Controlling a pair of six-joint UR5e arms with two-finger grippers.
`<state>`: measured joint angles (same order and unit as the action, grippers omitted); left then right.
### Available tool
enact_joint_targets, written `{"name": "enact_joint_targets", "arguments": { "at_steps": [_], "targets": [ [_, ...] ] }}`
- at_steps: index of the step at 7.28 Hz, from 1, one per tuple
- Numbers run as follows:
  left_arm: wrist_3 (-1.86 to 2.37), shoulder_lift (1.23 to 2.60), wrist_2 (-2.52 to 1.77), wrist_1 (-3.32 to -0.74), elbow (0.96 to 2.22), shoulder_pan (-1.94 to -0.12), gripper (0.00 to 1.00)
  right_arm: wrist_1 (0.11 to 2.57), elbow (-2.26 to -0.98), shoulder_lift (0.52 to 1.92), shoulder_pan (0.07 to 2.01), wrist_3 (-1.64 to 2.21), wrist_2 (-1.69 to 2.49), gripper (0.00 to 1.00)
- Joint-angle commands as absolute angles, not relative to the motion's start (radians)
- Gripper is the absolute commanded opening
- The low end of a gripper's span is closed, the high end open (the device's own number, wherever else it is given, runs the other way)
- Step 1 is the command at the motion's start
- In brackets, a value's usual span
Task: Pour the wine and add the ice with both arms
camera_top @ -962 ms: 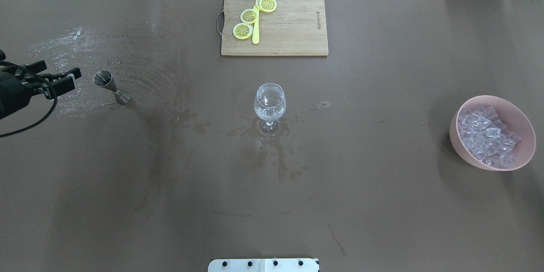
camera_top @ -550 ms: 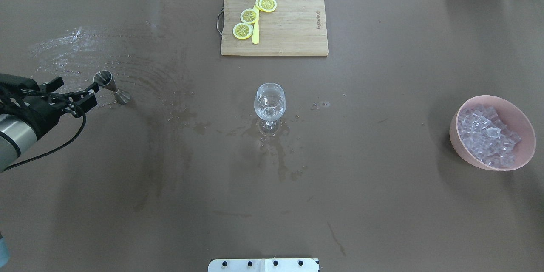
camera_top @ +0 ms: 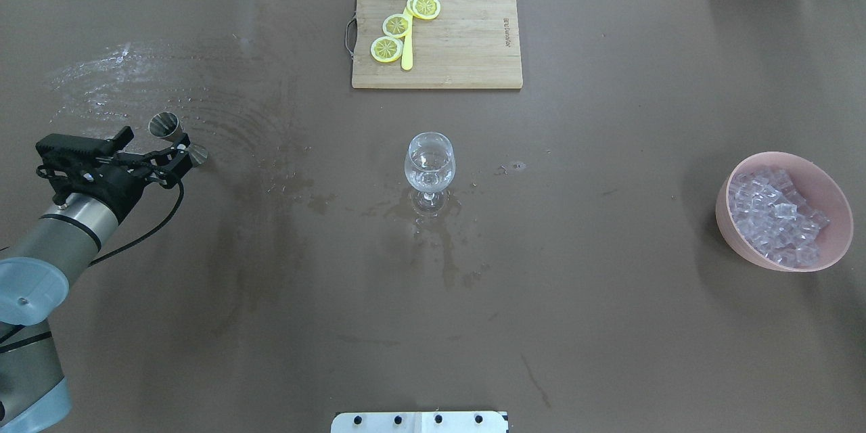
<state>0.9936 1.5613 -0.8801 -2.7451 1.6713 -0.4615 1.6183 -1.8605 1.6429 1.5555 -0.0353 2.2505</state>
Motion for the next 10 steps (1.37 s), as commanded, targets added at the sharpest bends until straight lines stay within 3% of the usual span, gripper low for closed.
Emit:
{"name": "enact_joint_targets", "arguments": {
  "at_steps": [1,5,10],
  "targets": [
    [1.028,1.594,-0.874,-2.746,1.619,-0.46,0.98,1.618,-1.859,1.643,1.555,-0.037,2.25,1.0],
    [1.032,1.67,-0.854,-2.83,1.465,-0.457,0.98,1.618,-1.859,1.643,1.555,-0.035,2.252,1.0],
    [1.029,1.675,-0.854,-2.873,1.42,-0.445,0.97,1.62,-1.858,1.643,1.555,-0.035,2.252,1.0]
  ]
}}
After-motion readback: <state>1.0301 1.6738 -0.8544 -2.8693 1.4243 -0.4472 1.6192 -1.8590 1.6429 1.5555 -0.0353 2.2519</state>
